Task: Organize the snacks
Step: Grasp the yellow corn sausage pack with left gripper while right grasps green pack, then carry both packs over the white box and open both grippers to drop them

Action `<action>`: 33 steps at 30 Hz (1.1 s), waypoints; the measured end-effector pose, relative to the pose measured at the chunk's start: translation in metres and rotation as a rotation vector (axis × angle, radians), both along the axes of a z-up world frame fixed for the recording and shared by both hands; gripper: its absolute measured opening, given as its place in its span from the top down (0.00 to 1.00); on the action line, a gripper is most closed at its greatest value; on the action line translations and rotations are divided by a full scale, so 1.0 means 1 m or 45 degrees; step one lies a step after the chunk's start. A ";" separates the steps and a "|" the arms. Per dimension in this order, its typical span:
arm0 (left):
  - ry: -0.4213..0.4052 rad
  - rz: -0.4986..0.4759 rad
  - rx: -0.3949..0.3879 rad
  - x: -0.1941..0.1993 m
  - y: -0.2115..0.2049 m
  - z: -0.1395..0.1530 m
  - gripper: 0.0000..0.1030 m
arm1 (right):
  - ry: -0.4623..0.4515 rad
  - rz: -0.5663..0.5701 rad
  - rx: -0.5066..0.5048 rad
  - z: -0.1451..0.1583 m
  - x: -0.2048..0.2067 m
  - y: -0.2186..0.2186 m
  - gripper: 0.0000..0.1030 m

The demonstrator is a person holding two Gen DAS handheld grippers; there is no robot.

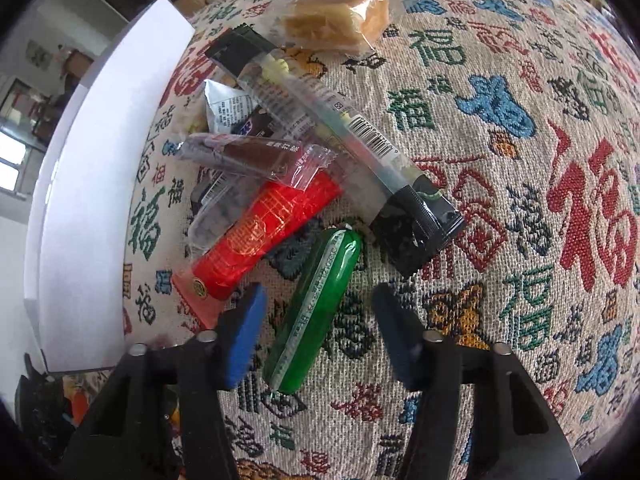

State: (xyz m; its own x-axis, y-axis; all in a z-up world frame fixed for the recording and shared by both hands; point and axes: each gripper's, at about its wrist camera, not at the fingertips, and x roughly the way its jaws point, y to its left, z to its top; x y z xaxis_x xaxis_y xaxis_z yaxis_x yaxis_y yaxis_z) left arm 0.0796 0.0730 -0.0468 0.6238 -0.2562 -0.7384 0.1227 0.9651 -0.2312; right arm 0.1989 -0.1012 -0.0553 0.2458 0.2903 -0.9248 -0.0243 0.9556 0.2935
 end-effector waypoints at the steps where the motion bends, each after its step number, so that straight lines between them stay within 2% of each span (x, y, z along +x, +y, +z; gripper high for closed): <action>1: 0.000 0.002 0.000 0.000 0.000 0.000 0.75 | 0.002 0.000 -0.012 0.002 0.001 0.001 0.53; 3: -0.002 0.005 -0.001 -0.002 0.001 0.001 0.75 | -0.009 0.017 -0.038 0.002 0.000 0.006 0.53; 4: -0.008 0.005 -0.002 -0.003 0.001 0.002 0.76 | -0.013 0.028 -0.056 0.003 0.002 0.007 0.59; 5: -0.017 0.003 -0.003 -0.004 0.001 0.003 0.77 | -0.026 0.043 -0.054 0.004 0.000 0.009 0.71; 7: -0.042 -0.009 -0.003 -0.006 -0.001 0.007 0.78 | -0.016 0.051 -0.030 0.005 -0.002 0.007 0.77; 12: -0.104 -0.046 -0.023 -0.012 -0.007 0.018 0.80 | -0.041 0.063 0.101 0.022 -0.023 -0.015 0.77; 17: -0.101 -0.047 -0.072 -0.013 -0.008 0.021 0.81 | -0.087 0.080 0.168 0.042 -0.037 -0.030 0.77; 24: -0.110 -0.037 -0.098 -0.016 -0.006 0.023 0.81 | -0.127 0.076 0.166 0.053 -0.051 -0.052 0.77; 28: -0.145 -0.048 -0.149 -0.019 -0.005 0.031 0.81 | -0.130 0.070 0.180 0.046 -0.050 -0.052 0.77; 33: -0.166 -0.055 -0.208 -0.022 -0.004 0.040 0.81 | -0.153 0.112 0.122 0.039 -0.056 -0.049 0.77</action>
State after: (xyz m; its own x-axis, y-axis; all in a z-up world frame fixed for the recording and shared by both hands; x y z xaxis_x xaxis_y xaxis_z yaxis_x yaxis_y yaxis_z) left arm 0.0575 0.0693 -0.0066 0.6975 -0.3944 -0.5983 0.2021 0.9093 -0.3638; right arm 0.1427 -0.1498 -0.0161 0.3228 0.4008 -0.8574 -0.1467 0.9162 0.3730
